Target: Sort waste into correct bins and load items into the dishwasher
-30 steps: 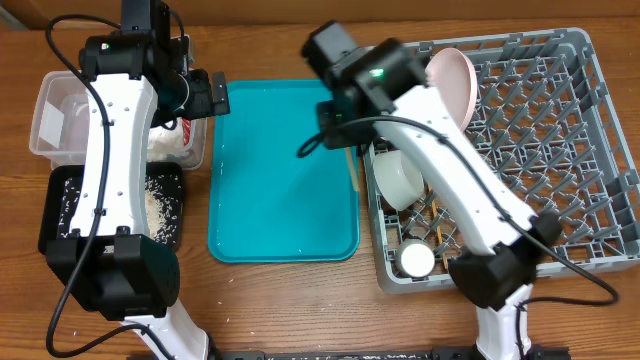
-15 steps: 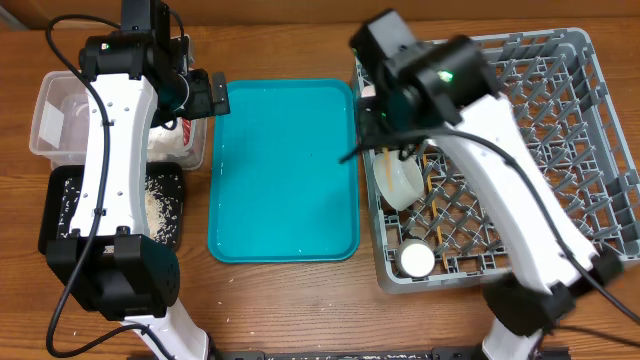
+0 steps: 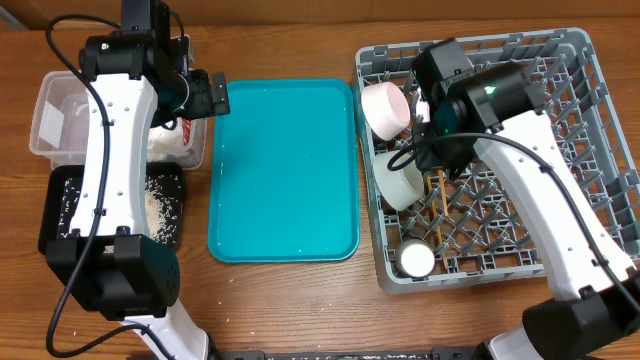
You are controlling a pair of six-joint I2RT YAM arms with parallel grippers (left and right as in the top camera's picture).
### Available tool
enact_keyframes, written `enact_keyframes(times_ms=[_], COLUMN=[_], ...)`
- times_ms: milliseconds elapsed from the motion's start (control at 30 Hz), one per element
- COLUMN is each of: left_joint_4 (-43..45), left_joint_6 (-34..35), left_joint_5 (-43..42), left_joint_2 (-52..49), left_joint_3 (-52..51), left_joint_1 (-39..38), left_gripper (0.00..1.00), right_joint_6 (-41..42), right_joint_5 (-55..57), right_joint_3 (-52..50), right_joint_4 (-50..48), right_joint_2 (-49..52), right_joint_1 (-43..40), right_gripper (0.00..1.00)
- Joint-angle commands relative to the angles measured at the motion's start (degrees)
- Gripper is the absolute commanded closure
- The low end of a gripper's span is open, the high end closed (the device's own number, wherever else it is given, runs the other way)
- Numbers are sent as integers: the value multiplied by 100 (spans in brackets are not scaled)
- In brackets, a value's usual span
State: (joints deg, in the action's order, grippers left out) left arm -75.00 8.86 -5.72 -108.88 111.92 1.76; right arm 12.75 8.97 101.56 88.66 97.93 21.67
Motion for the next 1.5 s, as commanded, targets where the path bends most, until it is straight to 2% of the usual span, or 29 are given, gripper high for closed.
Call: enact_keyframes(times_ms=[0, 133, 333, 433, 500, 533, 767, 900, 967, 1033, 1067, 1300, 1467], left_joint_4=[24, 24, 24, 24, 24, 24, 24, 24, 24, 24, 24, 24, 24], left_joint_6=[-26, -26, -26, -26, -26, -26, -26, -26, -26, -26, -26, -26, -26], left_joint_5=[35, 35, 35, 35, 35, 35, 35, 35, 35, 35, 35, 35, 35], left_joint_2=[13, 13, 13, 13, 13, 13, 13, 13, 13, 13, 13, 13, 13], left_joint_3=[107, 107, 107, 107, 107, 107, 107, 107, 107, 107, 107, 107, 107], left_joint_1=[9, 9, 9, 9, 9, 9, 9, 9, 9, 9, 9, 9, 9], left_gripper=[0, 0, 0, 0, 0, 0, 0, 0, 0, 0, 0, 0, 1], right_joint_6=[-199, -396, -1027, -1025, -1023, -1023, -1019, -997, -951, -859, -793, 358, 570], right_joint_5=[42, -92, -872, -872, -874, -885, -1161, -1521, -1635, -1655, -1659, -1853, -2118], right_joint_3=[-566, -1211, -1834, -1963, -1982, -1982, -1941, -1565, -1237, -844, -629, 654, 728], right_joint_4=[-249, -577, -1110, -1204, -1191, -1180, -1073, -820, -675, -560, -525, -380, -426], right_joint_2=[-20, -20, -20, -20, -20, -20, -72, -334, -577, -881, -1054, -2317, -3082], right_joint_1=[-234, -557, -831, -831, -831, -831, -831, -780, -706, -621, -584, -518, -518], right_gripper=[96, 96, 96, 86, 70, 66, 63, 62, 49, 32, 0, 0, 0])
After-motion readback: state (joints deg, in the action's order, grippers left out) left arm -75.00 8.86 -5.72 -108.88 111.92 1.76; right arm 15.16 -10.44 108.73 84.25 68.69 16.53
